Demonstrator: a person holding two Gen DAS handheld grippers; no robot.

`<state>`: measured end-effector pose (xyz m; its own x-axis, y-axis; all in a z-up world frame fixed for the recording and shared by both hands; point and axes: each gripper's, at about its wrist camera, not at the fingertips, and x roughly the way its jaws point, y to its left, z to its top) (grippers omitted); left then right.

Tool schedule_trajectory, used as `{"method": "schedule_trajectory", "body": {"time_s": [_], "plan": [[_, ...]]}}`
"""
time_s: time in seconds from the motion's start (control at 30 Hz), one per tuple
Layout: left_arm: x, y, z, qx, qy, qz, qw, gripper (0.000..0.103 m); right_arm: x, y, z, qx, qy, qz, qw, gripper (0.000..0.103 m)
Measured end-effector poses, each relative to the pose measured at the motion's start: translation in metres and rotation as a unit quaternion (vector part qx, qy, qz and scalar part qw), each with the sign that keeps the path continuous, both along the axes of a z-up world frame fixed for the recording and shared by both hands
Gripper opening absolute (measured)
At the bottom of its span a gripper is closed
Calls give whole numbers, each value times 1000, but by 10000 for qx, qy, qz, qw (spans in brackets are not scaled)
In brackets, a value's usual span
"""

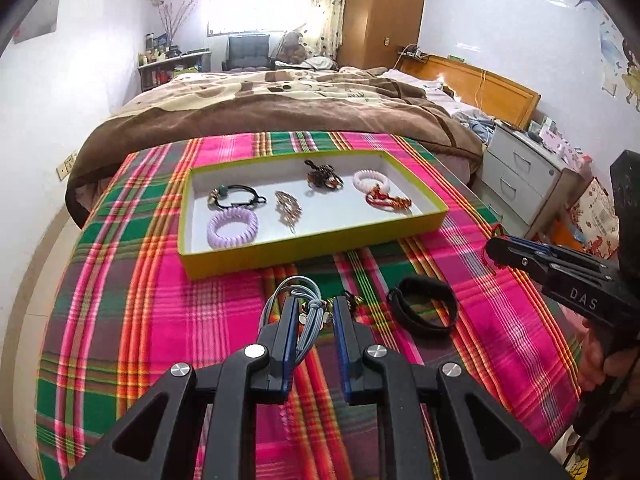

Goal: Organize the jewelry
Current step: 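Carry the gray cord hair tie and red coiled ornament into the box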

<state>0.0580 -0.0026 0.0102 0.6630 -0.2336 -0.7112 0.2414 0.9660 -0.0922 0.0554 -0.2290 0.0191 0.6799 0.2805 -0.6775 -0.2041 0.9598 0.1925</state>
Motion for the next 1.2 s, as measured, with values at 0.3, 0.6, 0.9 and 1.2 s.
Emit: {"method": "schedule_trajectory", "body": {"time_s": [0.3, 0.6, 0.9, 1.2], "plan": [[25, 18, 10, -59, -64, 190, 9998, 17, 21, 14, 10, -43, -111, 107, 9999, 16], [61, 27, 13, -18, -78, 305, 9995, 17, 63, 32, 12, -149, -108, 251, 9995, 16], [100, 32, 4, 87, 20, 358, 9993, 17, 110, 50, 0, -260, 54, 418, 9988, 16], [124, 41, -19, 108, 264, 470, 9985, 17, 142, 65, -22, -318, 305, 506, 9977, 16]]}}
